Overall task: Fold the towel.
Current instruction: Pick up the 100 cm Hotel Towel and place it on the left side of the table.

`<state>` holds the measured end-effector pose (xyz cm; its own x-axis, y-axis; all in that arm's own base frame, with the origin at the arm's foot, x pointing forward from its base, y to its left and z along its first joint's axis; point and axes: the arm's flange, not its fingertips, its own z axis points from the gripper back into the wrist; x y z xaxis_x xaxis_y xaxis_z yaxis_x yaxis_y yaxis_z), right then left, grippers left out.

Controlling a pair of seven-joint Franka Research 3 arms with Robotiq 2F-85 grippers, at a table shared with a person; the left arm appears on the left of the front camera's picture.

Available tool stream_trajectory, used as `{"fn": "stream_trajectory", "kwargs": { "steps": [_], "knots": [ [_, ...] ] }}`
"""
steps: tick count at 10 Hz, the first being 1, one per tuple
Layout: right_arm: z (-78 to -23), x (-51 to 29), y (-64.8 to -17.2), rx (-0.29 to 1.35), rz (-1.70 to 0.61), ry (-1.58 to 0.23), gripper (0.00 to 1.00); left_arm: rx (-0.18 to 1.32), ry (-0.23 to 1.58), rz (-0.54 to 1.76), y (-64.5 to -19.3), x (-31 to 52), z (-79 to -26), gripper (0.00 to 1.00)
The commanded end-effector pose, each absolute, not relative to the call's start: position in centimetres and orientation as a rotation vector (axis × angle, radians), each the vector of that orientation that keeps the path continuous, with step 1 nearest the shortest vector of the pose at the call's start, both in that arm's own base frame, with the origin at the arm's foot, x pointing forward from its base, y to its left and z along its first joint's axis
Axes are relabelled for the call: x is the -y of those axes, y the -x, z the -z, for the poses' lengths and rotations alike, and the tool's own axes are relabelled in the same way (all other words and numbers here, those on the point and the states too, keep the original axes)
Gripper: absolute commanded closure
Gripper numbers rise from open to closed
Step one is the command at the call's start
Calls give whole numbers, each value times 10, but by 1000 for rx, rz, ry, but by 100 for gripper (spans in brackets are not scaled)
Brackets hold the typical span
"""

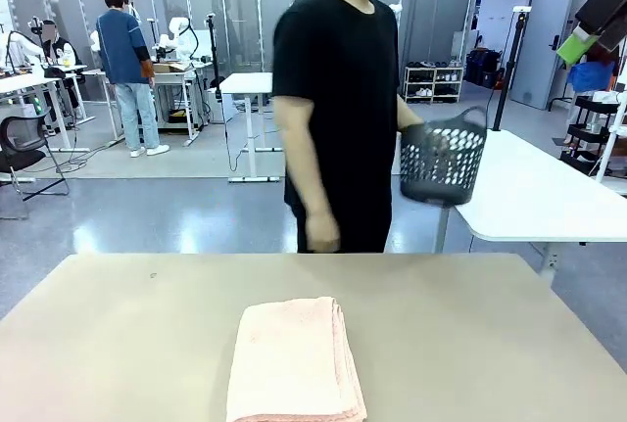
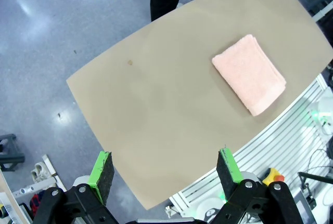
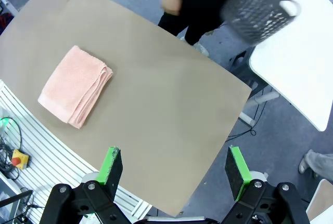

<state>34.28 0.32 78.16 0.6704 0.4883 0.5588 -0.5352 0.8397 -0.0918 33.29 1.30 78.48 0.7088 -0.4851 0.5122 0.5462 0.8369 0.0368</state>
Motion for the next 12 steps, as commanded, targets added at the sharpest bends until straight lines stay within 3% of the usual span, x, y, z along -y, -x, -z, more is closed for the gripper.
{"fn": "stream_trajectory", "kwargs": {
  "steps": [1, 12],
  "knots": [
    [-782, -1, -344, 603, -587, -77, 0, 537, 111, 597, -332, -15, -786, 0],
    [-782, -1, -344, 603, -587, -77, 0, 537, 111, 597, -332, -15, -786, 0]
  ]
}}
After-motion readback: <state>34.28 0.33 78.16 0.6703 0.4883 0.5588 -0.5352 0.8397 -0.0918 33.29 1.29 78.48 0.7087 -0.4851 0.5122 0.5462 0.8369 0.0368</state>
